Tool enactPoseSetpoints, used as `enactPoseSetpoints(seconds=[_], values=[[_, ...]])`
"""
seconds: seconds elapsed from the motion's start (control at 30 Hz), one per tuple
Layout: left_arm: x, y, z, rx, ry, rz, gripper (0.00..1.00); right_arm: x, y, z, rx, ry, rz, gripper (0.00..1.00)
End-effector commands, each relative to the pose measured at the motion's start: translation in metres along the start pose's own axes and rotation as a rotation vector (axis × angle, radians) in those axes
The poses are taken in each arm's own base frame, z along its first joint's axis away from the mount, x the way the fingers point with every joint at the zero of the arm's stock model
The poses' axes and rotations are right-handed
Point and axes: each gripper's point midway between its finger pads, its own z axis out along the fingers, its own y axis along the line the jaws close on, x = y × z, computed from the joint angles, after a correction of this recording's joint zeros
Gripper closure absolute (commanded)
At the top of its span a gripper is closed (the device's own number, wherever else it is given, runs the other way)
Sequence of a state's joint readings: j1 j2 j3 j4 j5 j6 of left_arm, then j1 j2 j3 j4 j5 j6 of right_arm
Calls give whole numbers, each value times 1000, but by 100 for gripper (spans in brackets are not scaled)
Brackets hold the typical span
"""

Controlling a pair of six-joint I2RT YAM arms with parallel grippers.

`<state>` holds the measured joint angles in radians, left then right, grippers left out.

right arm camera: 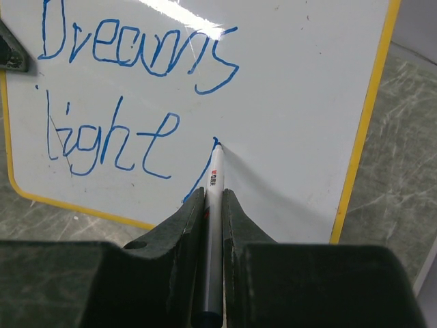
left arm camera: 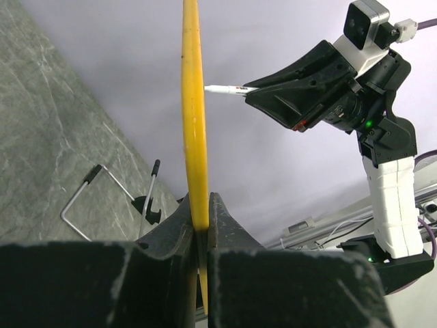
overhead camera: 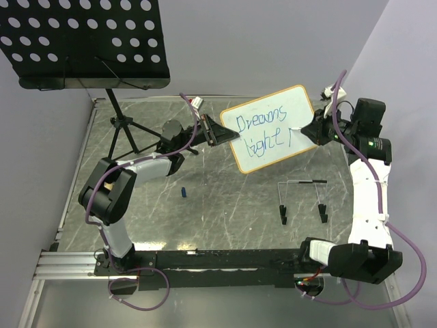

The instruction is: Write a sentence on the whiteboard

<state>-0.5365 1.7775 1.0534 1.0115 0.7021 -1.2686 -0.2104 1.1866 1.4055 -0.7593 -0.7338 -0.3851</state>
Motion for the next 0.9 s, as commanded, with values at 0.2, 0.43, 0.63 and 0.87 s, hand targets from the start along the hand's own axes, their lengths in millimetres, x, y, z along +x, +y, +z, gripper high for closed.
enactPoseSetpoints(seconds=[0.2, 0.43, 0.63, 0.87], values=[[-22, -63, 1, 180, -58, 143, 99, -17, -26, -4, 129, -50, -23, 100], [-23, -63, 1, 177, -64, 144, 99, 0, -18, -5, 102, -7, -29, 100], [-24, -61, 2, 175, -63, 143, 99, 15, -2, -10, 53, 20, -29, 100], [-24, -61, 3, 177, -62, 142, 99, 23, 13, -11, -8, 29, -11, 100]])
